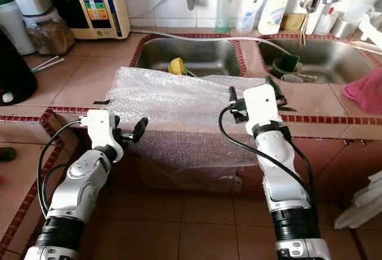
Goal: Kitchen organization
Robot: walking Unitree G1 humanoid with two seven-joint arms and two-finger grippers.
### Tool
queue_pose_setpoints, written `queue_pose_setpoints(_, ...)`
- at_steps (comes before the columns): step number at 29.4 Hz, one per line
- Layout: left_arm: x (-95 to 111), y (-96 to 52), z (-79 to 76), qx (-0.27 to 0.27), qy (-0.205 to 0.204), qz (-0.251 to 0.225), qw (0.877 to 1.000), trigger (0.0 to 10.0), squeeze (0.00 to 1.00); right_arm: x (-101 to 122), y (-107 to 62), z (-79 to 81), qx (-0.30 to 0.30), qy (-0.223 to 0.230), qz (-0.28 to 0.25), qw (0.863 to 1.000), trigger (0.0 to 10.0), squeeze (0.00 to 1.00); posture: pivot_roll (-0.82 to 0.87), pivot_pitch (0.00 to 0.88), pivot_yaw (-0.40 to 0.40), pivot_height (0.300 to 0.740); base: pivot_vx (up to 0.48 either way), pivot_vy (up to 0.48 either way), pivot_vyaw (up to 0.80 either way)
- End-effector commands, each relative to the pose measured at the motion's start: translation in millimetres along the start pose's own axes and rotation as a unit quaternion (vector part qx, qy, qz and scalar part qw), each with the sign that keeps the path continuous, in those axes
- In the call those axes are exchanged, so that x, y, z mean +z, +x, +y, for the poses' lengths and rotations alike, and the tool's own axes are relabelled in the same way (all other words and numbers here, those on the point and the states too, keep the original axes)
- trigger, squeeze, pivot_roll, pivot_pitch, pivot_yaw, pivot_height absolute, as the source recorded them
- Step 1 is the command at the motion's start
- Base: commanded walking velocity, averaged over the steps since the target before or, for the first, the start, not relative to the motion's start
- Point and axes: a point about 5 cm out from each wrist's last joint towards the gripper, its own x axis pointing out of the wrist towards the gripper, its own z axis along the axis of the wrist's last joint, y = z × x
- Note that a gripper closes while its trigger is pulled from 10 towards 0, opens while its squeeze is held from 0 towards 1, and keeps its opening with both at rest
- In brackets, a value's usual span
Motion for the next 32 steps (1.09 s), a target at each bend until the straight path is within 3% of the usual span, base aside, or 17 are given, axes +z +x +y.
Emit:
queue_pose_setpoints(1, -0.6, -0.8, -2.7, -0.008, -0.006, -0.005, 1.0, 10.0, 0.0, -4.7, -1.2, -3.5, -0.003, -0.004, 0.01, 1.0, 10.0, 0.0, -0.04, 0.0, 0.051, 0.74, 0.0, -0.36, -0.58)
queue_pose_setpoints(22, -8.1, -5.0, -1.3, -0.021, 0.004, 0.016, 1.0, 10.0, 0.0, -18.4, -10.7, 9.4, 0.005, 0.01, 0.032, 0.999, 10.0, 0.0, -0.03, 0.0, 0.061, 0.74, 0.0, -0.343, -0.74)
queue_pose_setpoints(30, -9.4, 0.0, -1.2, -0.01, 0.004, 0.018, 1.0, 10.0, 0.0, -18.9, -12.5, 9.1, 0.007, 0.009, 0.03, 0.999, 10.0, 0.0, -0.04, 0.0, 0.059, 0.74, 0.0, -0.219, -0.12)
queue_pose_setpoints(32, -9.7, 1.5, -1.4, -0.001, -0.012, 0.016, 1.0, 10.0, 0.0, -19.0, -12.6, 9.3, 0.008, 0.009, 0.03, 0.999, 10.0, 0.0, -0.04, 0.0, 0.059, 0.74, 0.0, 0.0, 0.0)
